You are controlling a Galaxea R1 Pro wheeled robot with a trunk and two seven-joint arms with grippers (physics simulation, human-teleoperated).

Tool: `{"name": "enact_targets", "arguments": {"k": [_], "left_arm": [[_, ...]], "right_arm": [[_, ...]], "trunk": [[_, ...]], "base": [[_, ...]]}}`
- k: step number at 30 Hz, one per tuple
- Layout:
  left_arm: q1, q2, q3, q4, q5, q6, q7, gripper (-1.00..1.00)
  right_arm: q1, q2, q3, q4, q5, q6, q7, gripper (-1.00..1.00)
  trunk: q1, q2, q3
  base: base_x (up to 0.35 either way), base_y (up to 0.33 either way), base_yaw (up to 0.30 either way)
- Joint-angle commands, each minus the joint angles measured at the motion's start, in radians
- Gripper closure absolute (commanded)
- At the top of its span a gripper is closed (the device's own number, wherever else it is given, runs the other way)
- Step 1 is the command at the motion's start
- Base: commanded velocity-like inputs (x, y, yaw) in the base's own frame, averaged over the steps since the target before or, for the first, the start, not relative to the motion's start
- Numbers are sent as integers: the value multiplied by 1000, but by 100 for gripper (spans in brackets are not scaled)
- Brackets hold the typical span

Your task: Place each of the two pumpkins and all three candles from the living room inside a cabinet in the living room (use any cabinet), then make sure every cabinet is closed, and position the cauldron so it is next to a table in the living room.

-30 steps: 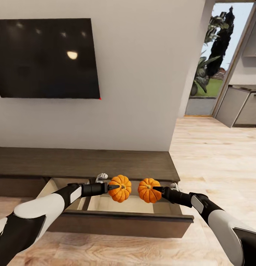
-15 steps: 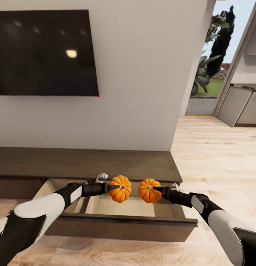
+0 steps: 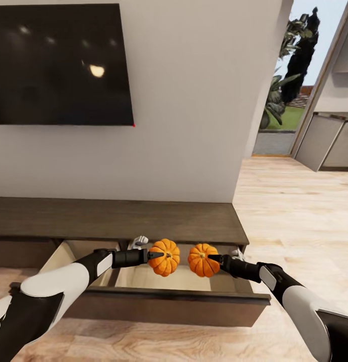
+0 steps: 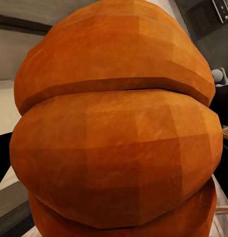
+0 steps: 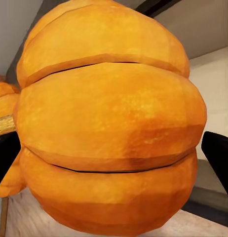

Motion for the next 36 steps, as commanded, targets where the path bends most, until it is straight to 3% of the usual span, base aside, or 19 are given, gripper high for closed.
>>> {"name": "enact_targets", "arguments": {"k": [1, 36], "left_arm": [[0, 0, 3, 0, 1, 0, -1, 100], [0, 2, 4, 1, 1, 0, -1, 100]], "right_arm": [[0, 0, -2, 0, -3, 2, -6, 100], [0, -1, -3, 0, -3, 0, -15, 100]], "trunk": [[4, -7, -3], [138, -252, -113]], "base": [[0, 0, 0], [0, 0, 0]]}}
